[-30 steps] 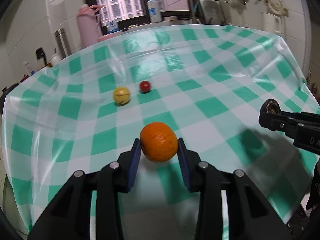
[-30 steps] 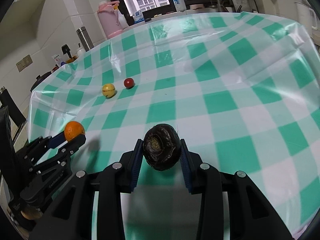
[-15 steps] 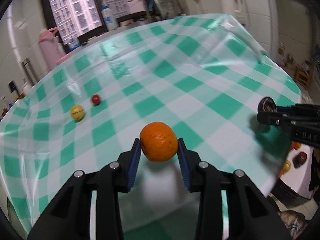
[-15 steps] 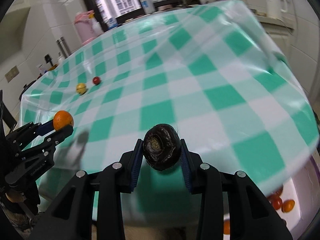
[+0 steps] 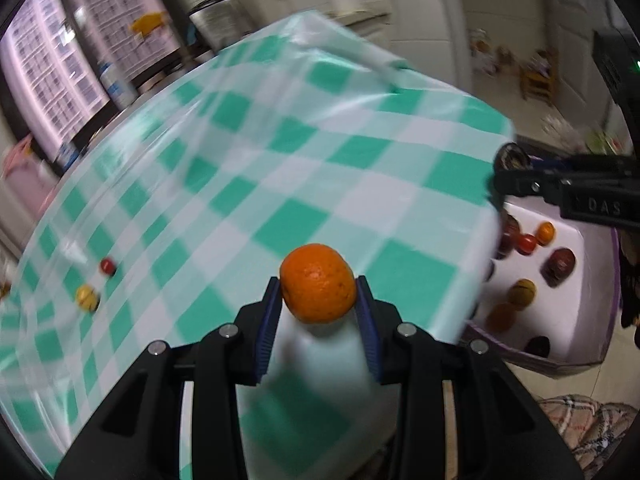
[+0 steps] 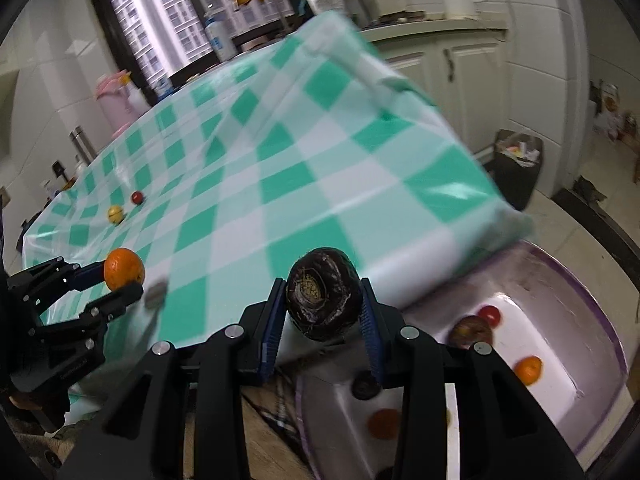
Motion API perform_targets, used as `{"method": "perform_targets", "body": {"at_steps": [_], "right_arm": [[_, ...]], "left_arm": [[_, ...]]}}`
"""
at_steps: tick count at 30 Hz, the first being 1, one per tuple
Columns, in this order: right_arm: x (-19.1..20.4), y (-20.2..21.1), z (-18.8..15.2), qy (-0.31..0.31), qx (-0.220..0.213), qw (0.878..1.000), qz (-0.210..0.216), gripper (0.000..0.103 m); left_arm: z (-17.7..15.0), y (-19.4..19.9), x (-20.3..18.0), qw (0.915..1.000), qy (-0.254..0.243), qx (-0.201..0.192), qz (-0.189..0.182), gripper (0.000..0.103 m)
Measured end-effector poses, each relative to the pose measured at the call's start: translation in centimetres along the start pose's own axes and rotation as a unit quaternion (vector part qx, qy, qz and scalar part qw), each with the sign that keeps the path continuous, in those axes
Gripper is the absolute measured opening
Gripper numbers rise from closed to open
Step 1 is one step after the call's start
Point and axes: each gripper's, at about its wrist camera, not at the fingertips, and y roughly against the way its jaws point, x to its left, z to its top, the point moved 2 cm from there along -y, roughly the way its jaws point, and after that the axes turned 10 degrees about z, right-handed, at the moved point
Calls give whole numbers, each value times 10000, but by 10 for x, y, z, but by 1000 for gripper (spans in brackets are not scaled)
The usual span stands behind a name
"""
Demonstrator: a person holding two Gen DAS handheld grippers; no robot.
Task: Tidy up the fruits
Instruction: 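Carry the orange with the left tool while the right tool carries the brown fruit to the box, then open both tools to drop the orange and brown fruit into the box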
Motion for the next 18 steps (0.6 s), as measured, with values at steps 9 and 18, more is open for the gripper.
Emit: {"method": "perform_targets", "body": {"at_steps": [9,18], "right_arm": [[-60,21,-26,-538,-9,9970,-559,36],[-109,6,-57,-1050,361,9890,-980,36]], "left_arm": [[21,9,-85,9929,-1078,-259,-441,37],[16,-2,-150,9792,-1823,-157,-875,37]]}}
